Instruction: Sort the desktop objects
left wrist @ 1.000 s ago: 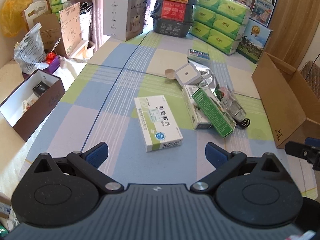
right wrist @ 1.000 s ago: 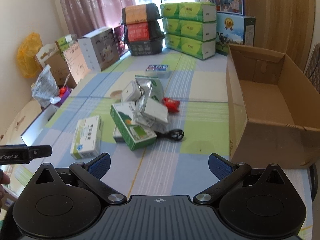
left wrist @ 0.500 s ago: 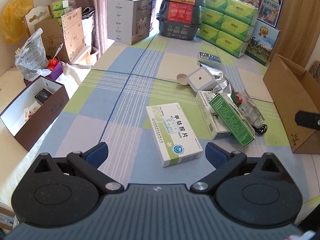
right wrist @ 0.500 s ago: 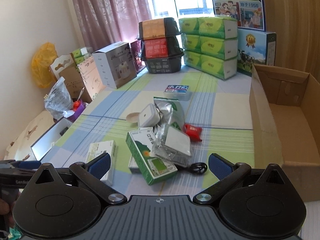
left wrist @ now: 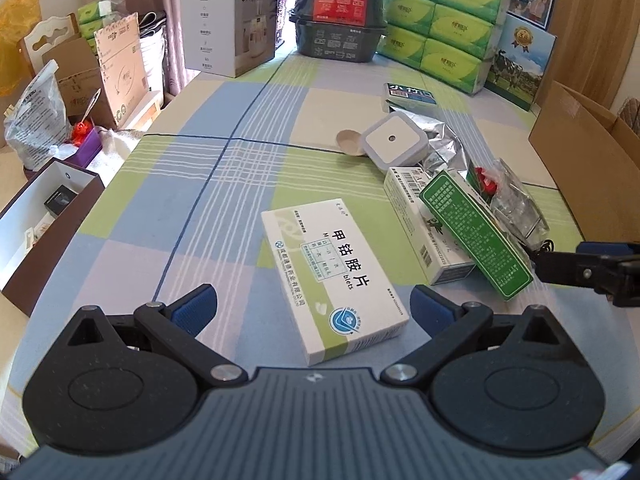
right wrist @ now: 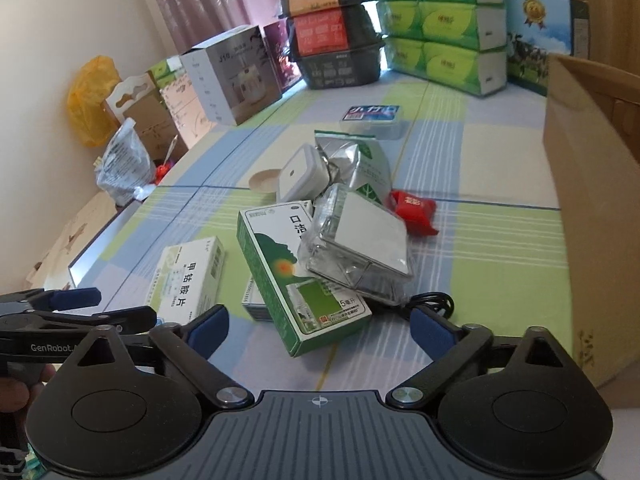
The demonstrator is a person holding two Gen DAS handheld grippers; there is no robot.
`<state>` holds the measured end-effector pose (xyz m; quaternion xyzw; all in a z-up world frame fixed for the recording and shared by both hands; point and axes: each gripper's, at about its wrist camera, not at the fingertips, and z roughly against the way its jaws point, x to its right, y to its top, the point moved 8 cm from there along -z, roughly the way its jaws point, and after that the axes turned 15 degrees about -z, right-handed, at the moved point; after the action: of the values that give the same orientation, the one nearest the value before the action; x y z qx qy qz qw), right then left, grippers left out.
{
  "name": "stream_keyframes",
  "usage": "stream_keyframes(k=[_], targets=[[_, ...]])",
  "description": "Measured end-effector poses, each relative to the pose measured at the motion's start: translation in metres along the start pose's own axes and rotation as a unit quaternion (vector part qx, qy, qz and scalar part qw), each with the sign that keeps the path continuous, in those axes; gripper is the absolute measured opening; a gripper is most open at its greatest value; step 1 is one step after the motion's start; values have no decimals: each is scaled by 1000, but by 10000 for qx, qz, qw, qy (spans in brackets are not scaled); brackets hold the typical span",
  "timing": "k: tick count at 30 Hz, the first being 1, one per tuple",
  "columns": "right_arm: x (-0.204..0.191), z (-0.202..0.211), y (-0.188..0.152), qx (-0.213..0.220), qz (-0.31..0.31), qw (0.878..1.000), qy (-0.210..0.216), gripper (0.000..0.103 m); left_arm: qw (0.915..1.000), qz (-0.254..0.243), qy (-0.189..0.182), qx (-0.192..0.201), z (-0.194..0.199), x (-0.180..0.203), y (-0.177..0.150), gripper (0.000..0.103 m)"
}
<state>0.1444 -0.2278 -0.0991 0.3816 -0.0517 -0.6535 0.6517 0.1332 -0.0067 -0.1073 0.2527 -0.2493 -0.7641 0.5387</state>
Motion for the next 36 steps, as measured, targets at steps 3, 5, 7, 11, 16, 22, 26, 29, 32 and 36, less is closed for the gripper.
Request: stream_keyframes(k=[3, 5, 7, 11, 16, 22, 26, 29, 32, 36], targets=[[5, -9, 2, -179, -100, 9998, 78, 84, 10000, 31, -38, -14, -7, -2, -1, 101], [4, -15, 3, -248, -150, 9994, 175, 83, 9999, 74, -85, -14, -10, -3, -2, 101], [1, -19, 4, -293, -72, 9994, 198, 83, 9999, 86, -137, -7, -13, -2, -3, 101], [0, -33, 6, -428, -33, 9990, 108, 83, 9997, 61, -219, -11, -17, -1, -5, 101], [-2, -39, 7, -512, -122, 9985, 175, 83, 9995, 90, -307, 15, -19, 0, -7, 101], [-10, -35, 1, -637, -154, 9972, 350, 59, 9994, 125, -323, -10, -21, -2, -11, 101], [-15, -35, -2, -676, -47, 9969, 395, 54, 9995, 82, -320, 5, -21, -2, -11, 101], [-18, -40, -3, -671, 0, 9971, 369, 56, 9994, 107, -342, 22, -23, -3, -9, 101], [-18, -46, -3, -655, 58, 9975, 241, 67, 9991, 99, -410, 65, -25, -2, -4, 101], [-15, -48, -2, -635, -7, 9978, 206, 68, 9987, 35, -502, 79, -30, 4, 2, 101]])
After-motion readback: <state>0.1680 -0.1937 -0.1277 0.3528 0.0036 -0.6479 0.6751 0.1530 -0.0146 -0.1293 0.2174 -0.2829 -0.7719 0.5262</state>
